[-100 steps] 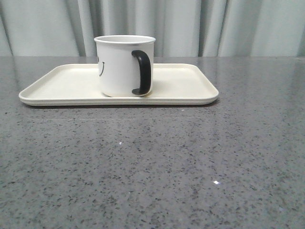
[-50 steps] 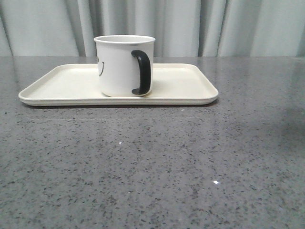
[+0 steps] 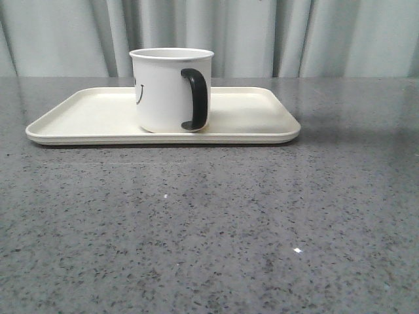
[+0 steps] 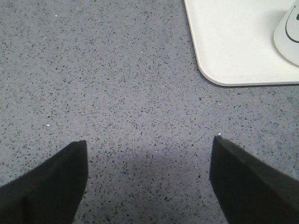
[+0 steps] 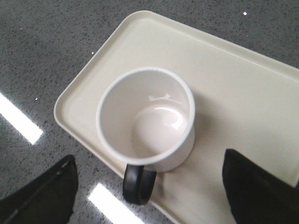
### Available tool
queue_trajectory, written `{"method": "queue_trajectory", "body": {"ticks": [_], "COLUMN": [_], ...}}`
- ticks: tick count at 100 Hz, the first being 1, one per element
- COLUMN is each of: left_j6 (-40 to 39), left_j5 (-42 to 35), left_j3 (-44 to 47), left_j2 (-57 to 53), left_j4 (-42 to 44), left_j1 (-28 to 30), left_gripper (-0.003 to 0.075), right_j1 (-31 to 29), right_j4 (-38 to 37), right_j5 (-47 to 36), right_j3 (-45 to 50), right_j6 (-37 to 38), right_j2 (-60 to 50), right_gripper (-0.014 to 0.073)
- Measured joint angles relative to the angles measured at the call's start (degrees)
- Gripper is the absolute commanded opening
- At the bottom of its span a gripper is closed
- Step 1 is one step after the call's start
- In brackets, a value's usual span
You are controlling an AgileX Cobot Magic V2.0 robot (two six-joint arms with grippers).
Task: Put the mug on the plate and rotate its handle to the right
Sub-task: 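Lower the right gripper into the mug's opening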
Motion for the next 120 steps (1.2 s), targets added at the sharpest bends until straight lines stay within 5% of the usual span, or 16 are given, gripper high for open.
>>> {"method": "queue_trajectory", "body": {"ticks": [37, 82, 103, 120], "left_j6": [0.0, 0.0, 0.0, 0.0], "left_j5": [-0.1, -0.2, -0.2, -0.2], "left_j3": [0.1, 0.1, 0.1, 0.1], "left_j2": [0.0, 0.0, 0.0, 0.0], "left_j4": [0.0, 0.0, 0.0, 0.0], "left_j1": [0.0, 0.0, 0.0, 0.0], "left_gripper": [0.0526, 0.0526, 0.0526, 0.0526], "right_j1": [0.4, 0.4, 0.4, 0.4], "right_j4": [-3.5, -5.2, -5.2, -5.3], "right_j5": [1.9, 2.6, 2.6, 2.6], "right_j3": [-12.5, -13.7, -13.7, -13.7], "right_j6": [2.8, 3.7, 3.8, 3.8], "right_j2": [14.7, 20.5, 21.0, 21.2], "right_gripper": [0.0624, 0.0589, 0.0433, 0.0146]}}
